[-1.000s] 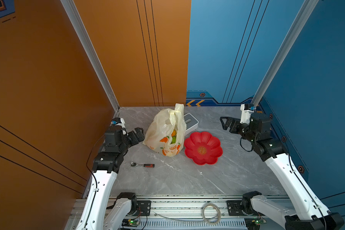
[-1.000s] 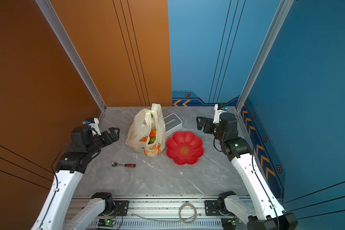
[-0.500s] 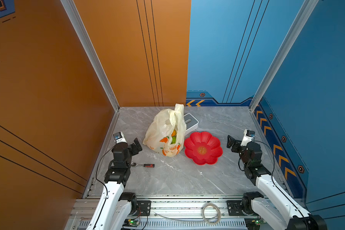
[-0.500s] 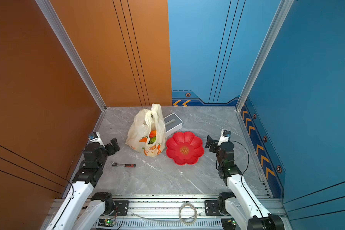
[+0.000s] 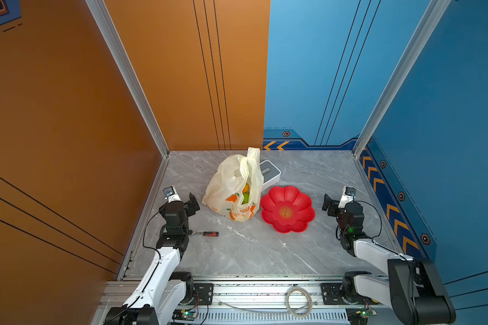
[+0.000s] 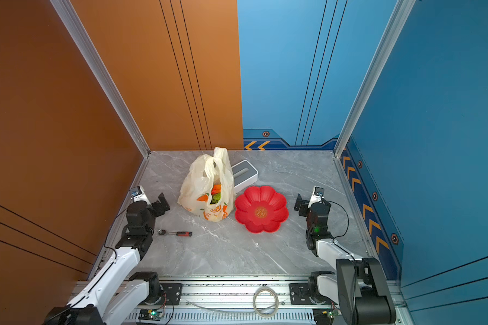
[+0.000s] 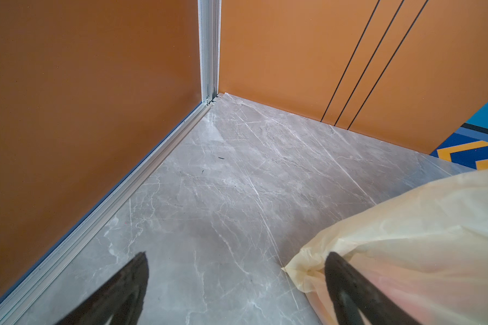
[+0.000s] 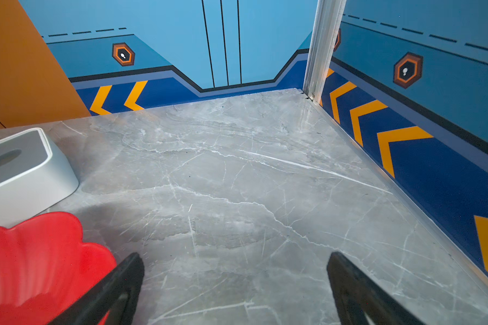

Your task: Place the fruits into the plastic bag

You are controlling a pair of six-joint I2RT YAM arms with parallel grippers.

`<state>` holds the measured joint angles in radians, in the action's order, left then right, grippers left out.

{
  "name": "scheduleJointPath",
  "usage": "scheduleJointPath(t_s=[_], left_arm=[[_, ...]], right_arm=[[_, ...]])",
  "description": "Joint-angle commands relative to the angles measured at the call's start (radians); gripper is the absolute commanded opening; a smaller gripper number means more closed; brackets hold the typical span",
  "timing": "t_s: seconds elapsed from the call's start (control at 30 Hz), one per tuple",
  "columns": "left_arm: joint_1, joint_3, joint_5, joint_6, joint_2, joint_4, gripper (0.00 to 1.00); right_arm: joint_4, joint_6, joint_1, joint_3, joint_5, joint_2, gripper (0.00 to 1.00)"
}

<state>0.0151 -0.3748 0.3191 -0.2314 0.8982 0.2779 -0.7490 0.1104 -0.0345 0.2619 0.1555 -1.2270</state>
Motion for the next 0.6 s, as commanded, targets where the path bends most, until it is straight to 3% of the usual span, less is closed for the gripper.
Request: scheduleJointPath(t_s=[0.0,0.3,0.57], left_arm=[[0.016,0.008,0.031,0.033,0.045,0.105,0.98],[0.089,-0.007,-0.045,0.035,0.276,0.222,0.98],[0.089,-0.004,-0.12,0.065,0.449,0.392,0.98]], right_arm=[[-0.155,-0.025,0.008,-0.013,0.012,-0.05,1.0],[-0.298,-0.03,0.013,-0.023,0.006,-0.186,1.0],[-0.411,-0.02,0.02,-0.045,0.006,-0.265,1.0]])
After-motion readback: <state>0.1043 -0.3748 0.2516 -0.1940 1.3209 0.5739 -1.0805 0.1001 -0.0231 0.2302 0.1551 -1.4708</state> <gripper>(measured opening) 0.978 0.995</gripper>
